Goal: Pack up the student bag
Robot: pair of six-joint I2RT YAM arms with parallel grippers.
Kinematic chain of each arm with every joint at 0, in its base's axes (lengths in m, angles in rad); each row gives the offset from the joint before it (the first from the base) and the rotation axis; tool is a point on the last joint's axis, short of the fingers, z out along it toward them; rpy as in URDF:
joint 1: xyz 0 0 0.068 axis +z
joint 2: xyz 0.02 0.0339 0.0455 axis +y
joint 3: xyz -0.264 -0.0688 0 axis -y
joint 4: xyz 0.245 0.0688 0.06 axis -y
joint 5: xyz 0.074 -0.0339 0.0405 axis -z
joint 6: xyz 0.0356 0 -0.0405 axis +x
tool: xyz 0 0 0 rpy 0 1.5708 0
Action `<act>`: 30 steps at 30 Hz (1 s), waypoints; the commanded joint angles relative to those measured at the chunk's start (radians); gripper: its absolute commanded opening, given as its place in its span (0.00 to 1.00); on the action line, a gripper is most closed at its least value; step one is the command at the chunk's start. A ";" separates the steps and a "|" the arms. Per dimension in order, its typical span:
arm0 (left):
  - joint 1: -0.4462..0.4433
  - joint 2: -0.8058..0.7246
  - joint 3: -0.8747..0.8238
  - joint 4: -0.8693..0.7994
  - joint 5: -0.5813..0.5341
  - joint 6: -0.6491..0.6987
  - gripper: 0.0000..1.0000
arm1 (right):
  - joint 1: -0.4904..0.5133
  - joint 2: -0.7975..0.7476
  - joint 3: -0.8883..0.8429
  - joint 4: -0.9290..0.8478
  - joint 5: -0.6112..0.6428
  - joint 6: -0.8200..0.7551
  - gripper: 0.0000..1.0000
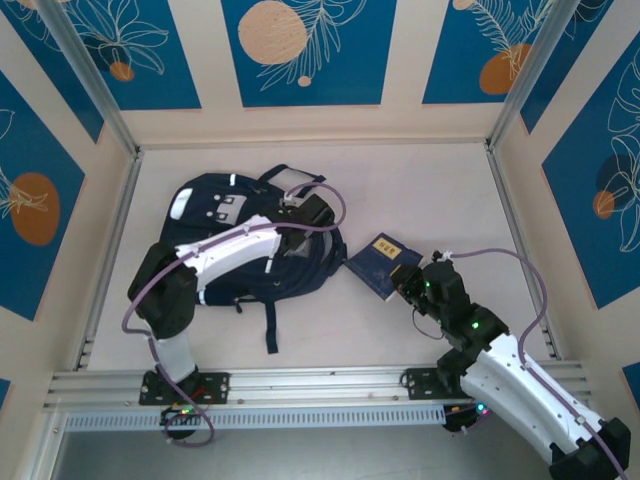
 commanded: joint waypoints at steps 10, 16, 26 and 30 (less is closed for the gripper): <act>0.040 -0.041 0.020 0.080 0.294 0.137 0.00 | -0.027 -0.015 0.112 -0.082 -0.043 -0.098 0.00; -0.014 -0.076 0.117 0.061 0.489 0.246 0.00 | -0.027 -0.065 0.185 -0.178 -0.027 -0.175 0.00; -0.003 -0.291 0.212 0.022 0.727 0.375 0.00 | -0.032 -0.111 0.268 -0.270 -0.071 -0.304 0.00; 0.079 -0.393 0.211 0.029 0.753 0.339 0.00 | -0.039 -0.134 0.262 -0.245 -0.172 -0.335 0.00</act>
